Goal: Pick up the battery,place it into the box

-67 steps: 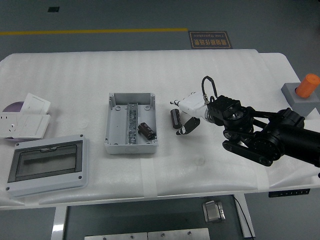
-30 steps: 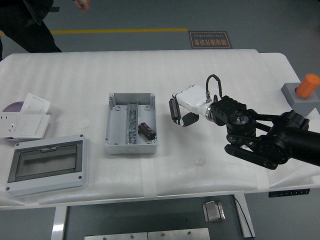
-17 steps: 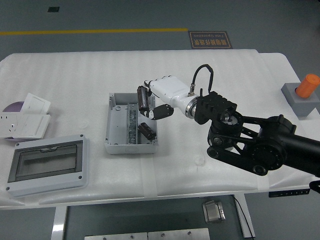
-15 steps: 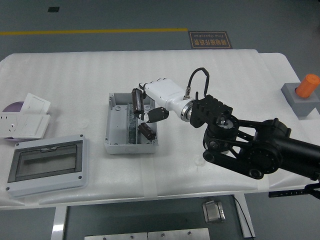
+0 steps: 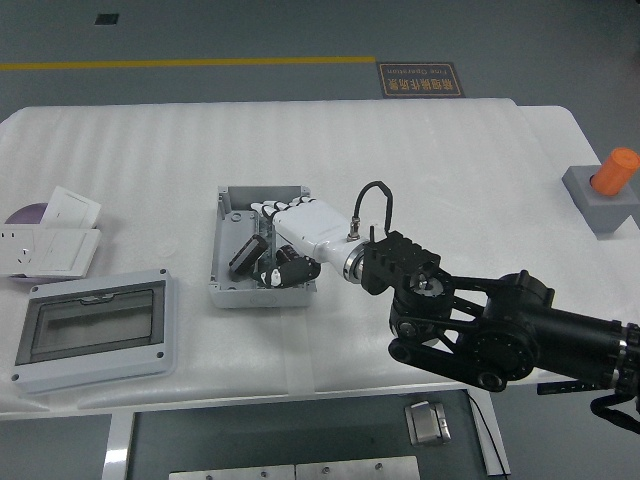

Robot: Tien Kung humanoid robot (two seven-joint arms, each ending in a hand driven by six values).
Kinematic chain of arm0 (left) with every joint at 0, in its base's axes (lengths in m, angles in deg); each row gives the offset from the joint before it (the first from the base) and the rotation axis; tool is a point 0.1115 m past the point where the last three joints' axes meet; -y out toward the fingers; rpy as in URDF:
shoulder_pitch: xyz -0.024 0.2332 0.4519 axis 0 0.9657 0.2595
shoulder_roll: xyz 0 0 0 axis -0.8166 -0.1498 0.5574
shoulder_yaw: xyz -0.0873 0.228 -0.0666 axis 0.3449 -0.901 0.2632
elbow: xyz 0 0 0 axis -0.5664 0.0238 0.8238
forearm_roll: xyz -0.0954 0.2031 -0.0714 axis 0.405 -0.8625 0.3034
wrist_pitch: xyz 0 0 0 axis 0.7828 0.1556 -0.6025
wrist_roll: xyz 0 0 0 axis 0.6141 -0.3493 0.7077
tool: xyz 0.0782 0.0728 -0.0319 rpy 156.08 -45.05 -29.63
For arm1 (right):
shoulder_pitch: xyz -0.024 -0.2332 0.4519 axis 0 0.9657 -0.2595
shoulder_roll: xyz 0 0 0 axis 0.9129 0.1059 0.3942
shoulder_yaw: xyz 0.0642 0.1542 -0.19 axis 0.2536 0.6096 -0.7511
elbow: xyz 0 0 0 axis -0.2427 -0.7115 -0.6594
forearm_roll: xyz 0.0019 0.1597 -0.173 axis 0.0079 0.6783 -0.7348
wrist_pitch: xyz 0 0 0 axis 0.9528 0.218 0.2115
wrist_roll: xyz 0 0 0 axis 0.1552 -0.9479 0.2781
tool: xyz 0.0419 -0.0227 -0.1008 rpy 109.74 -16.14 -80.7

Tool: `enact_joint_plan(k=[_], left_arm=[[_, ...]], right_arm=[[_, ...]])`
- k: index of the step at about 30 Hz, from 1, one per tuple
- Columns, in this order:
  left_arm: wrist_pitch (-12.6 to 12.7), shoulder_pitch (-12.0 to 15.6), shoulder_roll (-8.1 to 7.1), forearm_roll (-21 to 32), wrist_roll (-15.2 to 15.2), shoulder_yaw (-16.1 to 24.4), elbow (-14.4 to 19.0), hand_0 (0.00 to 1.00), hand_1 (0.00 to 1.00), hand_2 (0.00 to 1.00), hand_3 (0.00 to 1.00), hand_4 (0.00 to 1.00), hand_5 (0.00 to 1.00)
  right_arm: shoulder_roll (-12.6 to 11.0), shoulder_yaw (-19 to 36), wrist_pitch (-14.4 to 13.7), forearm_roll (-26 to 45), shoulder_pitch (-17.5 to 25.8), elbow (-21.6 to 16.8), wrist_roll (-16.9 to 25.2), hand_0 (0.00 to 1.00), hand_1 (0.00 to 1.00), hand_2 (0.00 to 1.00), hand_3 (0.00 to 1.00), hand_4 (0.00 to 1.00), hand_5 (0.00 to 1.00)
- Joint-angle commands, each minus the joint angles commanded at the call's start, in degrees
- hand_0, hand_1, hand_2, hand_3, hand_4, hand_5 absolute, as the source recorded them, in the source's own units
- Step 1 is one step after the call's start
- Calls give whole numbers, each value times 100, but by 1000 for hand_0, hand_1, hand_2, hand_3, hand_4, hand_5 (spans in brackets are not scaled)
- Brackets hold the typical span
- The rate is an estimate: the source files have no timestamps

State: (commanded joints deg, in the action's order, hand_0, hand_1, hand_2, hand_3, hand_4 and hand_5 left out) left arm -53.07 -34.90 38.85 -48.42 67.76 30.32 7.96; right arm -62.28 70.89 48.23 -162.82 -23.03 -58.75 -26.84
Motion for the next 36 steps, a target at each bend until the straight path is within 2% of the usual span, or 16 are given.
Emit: enact_joint_plan(k=[5, 14, 19, 25, 32, 36], left_arm=[[-8, 6, -9, 24, 16, -18, -1, 680, 694, 514, 599, 504, 563], [-17, 40, -28, 43, 39, -9, -2, 680, 693, 513, 595, 506, 563], [-13, 70, 3, 101, 41, -8, -24, 680, 694, 514, 595, 509, 560], [4, 98, 39, 129, 43, 0, -36, 681, 694, 513, 595, 506, 554], [19, 131, 96, 132, 60, 10, -35, 681, 694, 514, 596, 508, 552], [20, 140, 127, 122, 71, -55, -23, 681, 694, 531, 600, 511, 549]], right_arm=[[-155, 355, -40, -13, 166, -47, 26, 939, 838, 969, 998, 881, 575], [-891, 1638, -141, -48, 768, -118, 82, 929, 824, 961, 998, 877, 582], [-1236, 2459, -186, 403, 1218, -157, 212, 918, 807, 925, 998, 868, 591], [-1297, 3282, -286, 918, 1717, -219, 511, 914, 801, 911, 998, 864, 593], [-1325, 4256, -375, 1837, 2396, -125, 1241, 901, 797, 902, 998, 859, 587], [-1209, 4773, -290, 2687, 2776, -164, 1723, 882, 766, 884, 998, 854, 585]])
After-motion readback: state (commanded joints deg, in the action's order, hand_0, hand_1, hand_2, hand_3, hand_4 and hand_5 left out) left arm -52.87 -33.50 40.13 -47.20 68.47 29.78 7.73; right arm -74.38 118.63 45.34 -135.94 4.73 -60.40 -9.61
